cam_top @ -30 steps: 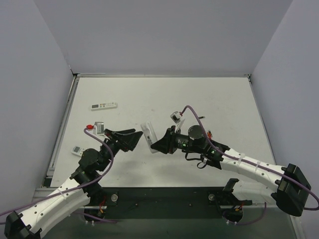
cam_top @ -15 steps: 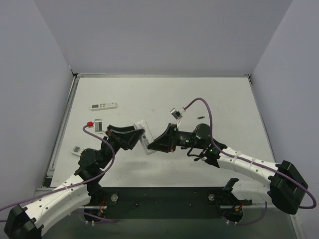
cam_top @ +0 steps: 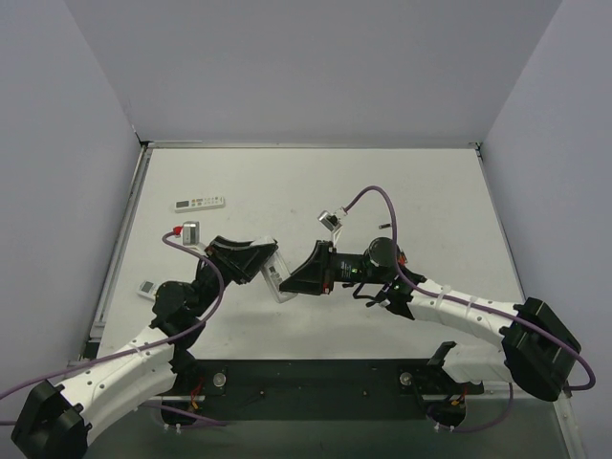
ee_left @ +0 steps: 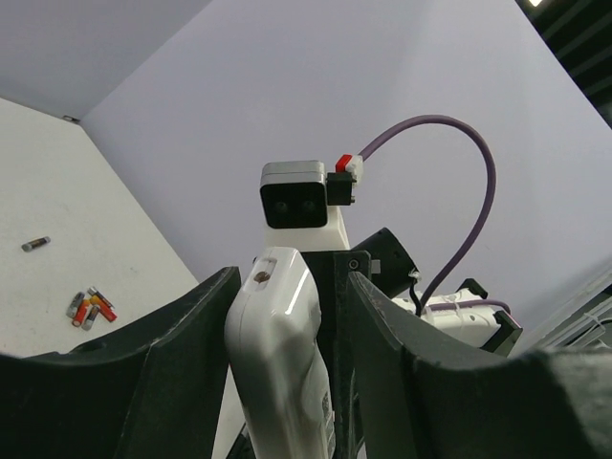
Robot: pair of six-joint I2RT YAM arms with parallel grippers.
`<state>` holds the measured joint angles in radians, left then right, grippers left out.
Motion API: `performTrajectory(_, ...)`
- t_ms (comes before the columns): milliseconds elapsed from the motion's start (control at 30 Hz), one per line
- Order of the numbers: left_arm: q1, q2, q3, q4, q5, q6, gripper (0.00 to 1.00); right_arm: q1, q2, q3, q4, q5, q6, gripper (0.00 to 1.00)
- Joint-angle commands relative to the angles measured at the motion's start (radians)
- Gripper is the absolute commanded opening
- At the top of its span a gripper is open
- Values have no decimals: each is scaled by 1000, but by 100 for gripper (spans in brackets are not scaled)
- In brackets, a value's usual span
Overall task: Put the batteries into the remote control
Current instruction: Adjust the remote control.
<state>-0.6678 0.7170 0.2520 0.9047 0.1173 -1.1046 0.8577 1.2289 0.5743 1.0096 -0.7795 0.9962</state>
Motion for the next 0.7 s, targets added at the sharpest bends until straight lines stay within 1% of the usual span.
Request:
performTrajectory(0,13,-7,-5,105,38,-44,57,-3,-3,4,138,-37,2,0)
performTrajectory(500,13,12,13,80,79,-46,56,-3,7,9,153,-32,7,0)
performTrajectory(600,13,18,20,74,85,-41,50,-5,14,13,152,-38,9,0)
performTrajectory(633,13,18,20,72,82,-40,40,-5,17,13,152,-40,9,0)
performTrajectory(667,13,18,20,71,81,-37,35,-3,17,13,152,-40,9,0)
